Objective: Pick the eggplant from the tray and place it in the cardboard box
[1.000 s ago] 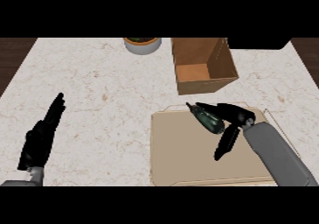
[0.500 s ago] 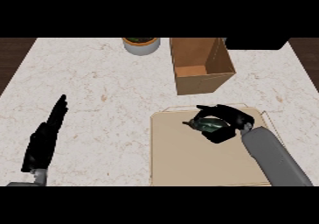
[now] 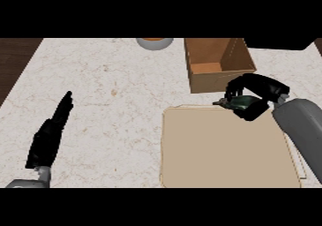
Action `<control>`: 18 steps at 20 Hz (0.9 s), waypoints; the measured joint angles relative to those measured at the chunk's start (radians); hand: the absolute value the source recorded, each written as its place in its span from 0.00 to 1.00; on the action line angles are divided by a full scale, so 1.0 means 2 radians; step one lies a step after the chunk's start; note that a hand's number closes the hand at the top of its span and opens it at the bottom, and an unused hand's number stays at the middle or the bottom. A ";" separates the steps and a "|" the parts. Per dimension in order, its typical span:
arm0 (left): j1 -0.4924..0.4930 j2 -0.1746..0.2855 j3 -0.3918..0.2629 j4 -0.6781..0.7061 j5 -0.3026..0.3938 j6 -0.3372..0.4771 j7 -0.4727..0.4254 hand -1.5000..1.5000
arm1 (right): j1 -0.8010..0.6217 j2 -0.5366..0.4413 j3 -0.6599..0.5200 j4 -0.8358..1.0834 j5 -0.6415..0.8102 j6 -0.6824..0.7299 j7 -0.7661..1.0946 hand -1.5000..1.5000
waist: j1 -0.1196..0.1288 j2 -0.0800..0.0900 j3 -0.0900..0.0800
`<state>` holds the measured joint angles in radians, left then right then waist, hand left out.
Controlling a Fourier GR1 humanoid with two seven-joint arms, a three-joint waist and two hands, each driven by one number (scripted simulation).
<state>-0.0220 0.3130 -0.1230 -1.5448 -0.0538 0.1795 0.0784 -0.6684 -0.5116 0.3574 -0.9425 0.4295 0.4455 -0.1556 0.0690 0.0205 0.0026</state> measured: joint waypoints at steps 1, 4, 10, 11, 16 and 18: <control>-0.001 -0.001 -0.002 -0.002 0.000 -0.001 -0.001 0.50 | -0.011 -0.018 0.003 -0.001 0.013 -0.006 -0.022 1.00 | 0.004 0.003 0.001; -0.007 0.000 -0.005 -0.004 -0.001 -0.005 -0.004 0.50 | -0.034 -0.059 0.010 0.004 0.047 -0.035 -0.091 1.00 | 0.015 0.011 0.003; -0.021 -0.003 -0.010 -0.003 -0.002 -0.008 -0.001 0.50 | -0.069 -0.117 -0.005 0.053 0.083 -0.112 -0.223 1.00 | 0.024 0.019 0.004; -0.023 -0.003 -0.010 -0.004 -0.003 -0.008 -0.001 0.50 | -0.074 -0.122 -0.010 0.066 0.084 -0.124 -0.241 1.00 | 0.026 0.020 0.004; -0.029 -0.006 -0.013 0.000 -0.005 -0.010 0.002 0.50 | -0.101 -0.135 -0.045 0.126 0.053 -0.125 -0.352 1.00 | 0.029 0.020 0.004; -0.032 -0.007 -0.015 0.001 -0.006 -0.010 0.004 0.50 | -0.112 -0.133 -0.061 0.145 0.030 -0.112 -0.384 1.00 | 0.030 0.020 0.004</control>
<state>-0.0866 0.2988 -0.1530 -1.5436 -0.0657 0.1593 0.0869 -0.8916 -0.7771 0.2350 -0.6522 0.4900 0.2212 -0.9246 0.1283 0.0608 0.0107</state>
